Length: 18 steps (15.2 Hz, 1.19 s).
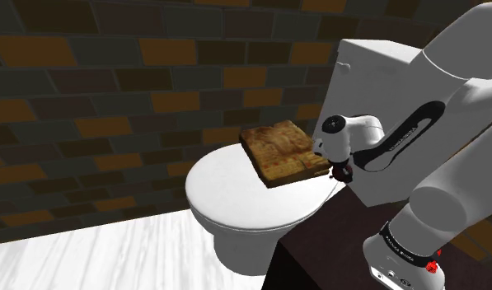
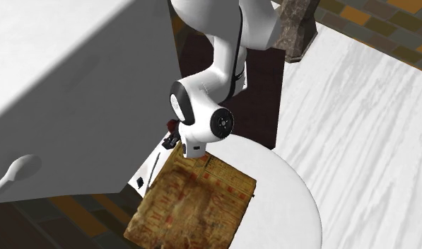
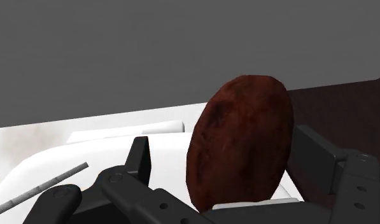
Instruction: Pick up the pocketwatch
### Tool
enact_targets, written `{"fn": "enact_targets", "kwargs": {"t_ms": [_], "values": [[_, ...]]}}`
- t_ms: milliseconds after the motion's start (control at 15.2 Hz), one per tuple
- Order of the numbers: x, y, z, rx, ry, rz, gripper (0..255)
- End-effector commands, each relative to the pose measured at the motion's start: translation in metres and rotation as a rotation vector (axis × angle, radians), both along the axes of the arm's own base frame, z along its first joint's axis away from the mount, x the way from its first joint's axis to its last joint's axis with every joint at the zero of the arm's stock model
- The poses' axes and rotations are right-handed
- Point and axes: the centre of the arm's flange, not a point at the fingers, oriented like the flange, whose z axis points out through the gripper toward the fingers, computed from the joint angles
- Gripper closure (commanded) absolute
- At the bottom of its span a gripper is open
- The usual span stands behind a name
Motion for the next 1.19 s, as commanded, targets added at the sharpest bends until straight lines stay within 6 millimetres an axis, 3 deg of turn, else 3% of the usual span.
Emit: {"fn": "enact_targets", "kwargs": {"t_ms": [0,66,132,660,726,1122], "values": [[-0.001,0.011,-0.012,0.046,-0.009,0.027,0],[-0.001,0.011,-0.012,0.046,-0.009,0.027,0],[-0.003,0.008,-0.009,0.046,-0.009,0.027,255],[-0.011,0.005,-0.004,0.045,-0.010,0.027,255],[-0.001,0.011,-0.012,0.046,-0.009,0.027,255],[-0.001,0.011,0.020,0.046,-0.009,0.027,255]]}}
